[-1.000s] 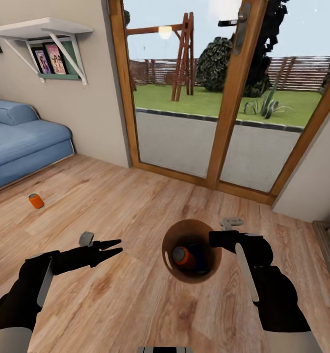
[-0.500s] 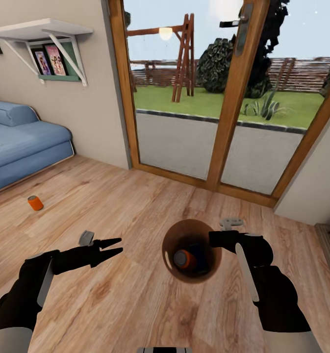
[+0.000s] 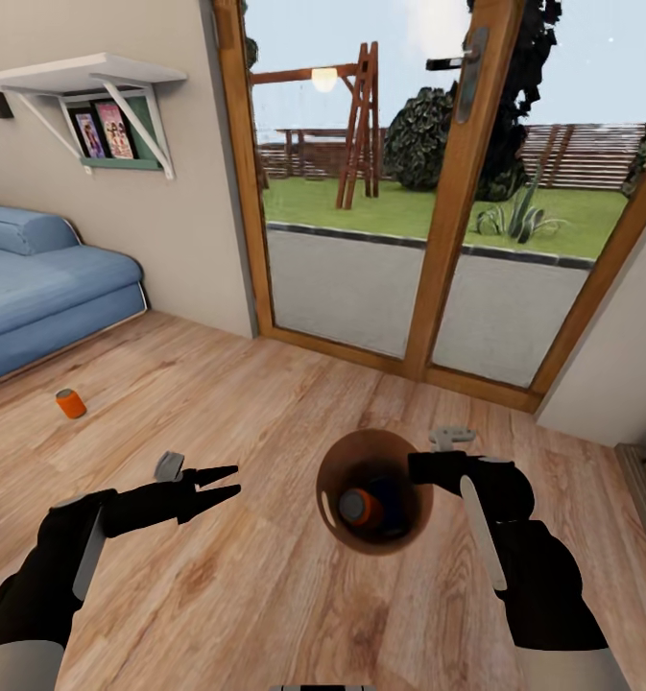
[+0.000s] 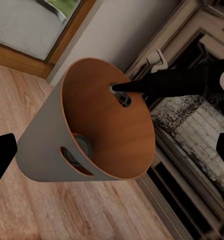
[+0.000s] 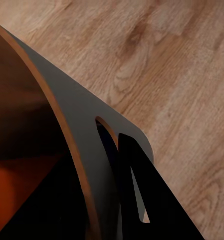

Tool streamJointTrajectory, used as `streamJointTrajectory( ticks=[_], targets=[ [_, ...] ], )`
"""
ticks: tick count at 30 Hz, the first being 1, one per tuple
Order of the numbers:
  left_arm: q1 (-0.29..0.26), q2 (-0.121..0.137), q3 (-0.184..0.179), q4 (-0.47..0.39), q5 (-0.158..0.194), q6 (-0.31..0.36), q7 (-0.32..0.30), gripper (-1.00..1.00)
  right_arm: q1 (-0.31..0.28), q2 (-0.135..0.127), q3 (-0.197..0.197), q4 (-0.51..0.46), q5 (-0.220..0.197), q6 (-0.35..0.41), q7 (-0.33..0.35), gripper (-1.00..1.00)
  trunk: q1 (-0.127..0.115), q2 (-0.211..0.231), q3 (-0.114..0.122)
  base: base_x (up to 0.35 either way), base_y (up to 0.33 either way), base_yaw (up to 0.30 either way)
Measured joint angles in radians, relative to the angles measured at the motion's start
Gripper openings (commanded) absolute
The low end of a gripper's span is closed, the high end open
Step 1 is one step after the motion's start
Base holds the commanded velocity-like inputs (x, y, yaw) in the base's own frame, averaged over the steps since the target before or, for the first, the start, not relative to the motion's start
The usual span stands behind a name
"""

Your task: Put the three can of soda from the living room inside the tash can in the kitchen.

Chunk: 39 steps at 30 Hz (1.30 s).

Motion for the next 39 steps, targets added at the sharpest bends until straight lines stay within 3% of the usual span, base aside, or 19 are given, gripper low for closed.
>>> streamJointTrajectory(
  ticks=[17,39],
  targets=[
    [0.0,-0.001,0.0,0.001,0.0,0.0,0.002,1.0,0.0,-0.001,-0.001,0.0,0.002,0.0,0.0,-1.0,0.0,0.0,0.027,0.0,0.0,0.0],
    [0.0,-0.002,0.0,0.003,0.001,0.0,0.003,1.0,0.0,-0.005,-0.005,0.0,0.001,0.0,0.0,-1.0,0.0,0.0,0.03,0.0,0.0,0.0]
  ],
)
